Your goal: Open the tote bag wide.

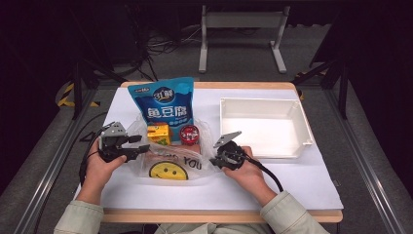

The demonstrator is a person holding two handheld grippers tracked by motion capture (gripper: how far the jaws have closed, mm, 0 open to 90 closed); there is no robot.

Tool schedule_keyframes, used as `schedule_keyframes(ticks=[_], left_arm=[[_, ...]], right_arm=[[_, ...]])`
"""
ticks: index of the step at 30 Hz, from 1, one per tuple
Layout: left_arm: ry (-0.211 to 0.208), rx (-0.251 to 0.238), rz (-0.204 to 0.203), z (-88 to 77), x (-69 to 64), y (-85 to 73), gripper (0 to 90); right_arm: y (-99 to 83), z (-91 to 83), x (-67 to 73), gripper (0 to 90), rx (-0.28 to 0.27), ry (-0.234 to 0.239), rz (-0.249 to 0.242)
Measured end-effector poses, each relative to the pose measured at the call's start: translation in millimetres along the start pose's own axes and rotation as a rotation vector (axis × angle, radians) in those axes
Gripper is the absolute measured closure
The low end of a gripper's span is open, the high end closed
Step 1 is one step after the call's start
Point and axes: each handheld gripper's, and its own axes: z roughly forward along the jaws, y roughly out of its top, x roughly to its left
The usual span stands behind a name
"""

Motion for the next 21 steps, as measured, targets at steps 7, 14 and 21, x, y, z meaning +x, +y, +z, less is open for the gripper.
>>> schedule_keyframes(ticks=[7, 14, 21], left_arm=[[0.037, 0.007, 0.022, -4.9, -4.0, -3.7, 85.9], [0.037, -0.045, 0.035, -29.7, -13.4, -7.4, 88.6], [0.012, -0.012, 0.042, -41.5, -23.3, -23.7, 88.9]], right_arm=[[1.2, -2.4, -0.6, 84.7, -0.010, 0.006, 0.004], [2.1, -4.7, -2.2, 84.8, -0.018, 0.012, 0.002], [2.3, -5.5, -1.3, 85.3, -0.017, 0.010, 0.002]])
